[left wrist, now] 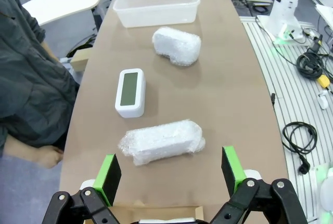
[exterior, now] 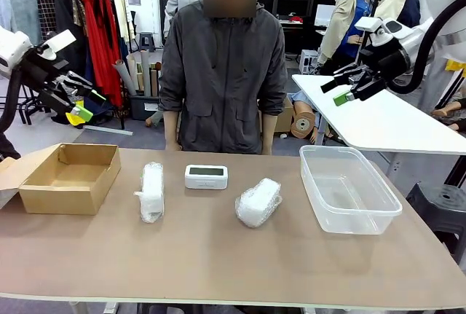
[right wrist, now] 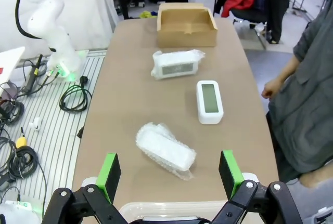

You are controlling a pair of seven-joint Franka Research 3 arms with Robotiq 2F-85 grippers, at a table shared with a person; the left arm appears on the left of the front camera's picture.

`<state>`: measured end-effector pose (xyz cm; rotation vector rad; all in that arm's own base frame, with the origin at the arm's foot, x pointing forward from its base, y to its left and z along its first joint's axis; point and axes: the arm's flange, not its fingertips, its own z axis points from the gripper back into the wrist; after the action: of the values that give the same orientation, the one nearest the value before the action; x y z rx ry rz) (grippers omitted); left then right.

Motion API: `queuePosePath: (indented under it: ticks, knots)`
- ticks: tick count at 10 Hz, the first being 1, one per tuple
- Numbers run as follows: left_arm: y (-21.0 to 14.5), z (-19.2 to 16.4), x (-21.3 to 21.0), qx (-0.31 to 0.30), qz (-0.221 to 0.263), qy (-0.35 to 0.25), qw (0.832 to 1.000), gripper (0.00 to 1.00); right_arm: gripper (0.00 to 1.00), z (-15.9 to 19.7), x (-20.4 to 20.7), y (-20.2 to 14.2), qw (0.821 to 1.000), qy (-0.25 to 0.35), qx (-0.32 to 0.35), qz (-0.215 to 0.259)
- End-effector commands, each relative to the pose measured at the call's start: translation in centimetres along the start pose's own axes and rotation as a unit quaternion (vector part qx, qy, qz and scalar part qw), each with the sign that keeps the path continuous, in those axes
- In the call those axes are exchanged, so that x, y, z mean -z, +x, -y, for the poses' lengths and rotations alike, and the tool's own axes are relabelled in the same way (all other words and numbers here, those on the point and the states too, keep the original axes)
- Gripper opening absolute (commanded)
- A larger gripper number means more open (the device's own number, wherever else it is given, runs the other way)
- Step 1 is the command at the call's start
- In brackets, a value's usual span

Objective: Separate and place wrapped and unwrapped clocks.
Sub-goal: Pick up the Digital clock indicated by the person.

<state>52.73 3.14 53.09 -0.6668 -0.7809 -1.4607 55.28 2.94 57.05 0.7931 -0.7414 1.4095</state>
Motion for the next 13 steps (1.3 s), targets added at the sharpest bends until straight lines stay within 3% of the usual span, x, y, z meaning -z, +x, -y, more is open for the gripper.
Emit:
queuePosePath:
  ticks: [1,2,13]
  knots:
    - [0.02,0.14,0.20,0.000,0.000,-0.001,1.000,1.00,1.00,0.59,-0.33,0.30,1.000,0.003,-0.013,0.023]
    - [0.02,0.14,0.20,0.000,0.000,-0.001,1.000,1.00,1.00,0.00,0.00,0.00,1.000,0.000,0.000,0.000]
    - [0.02,0.14,0.20,0.000,0.000,-0.001,1.000,1.00,1.00,0.00,0.00,0.00,1.000,0.000,0.000,0.000]
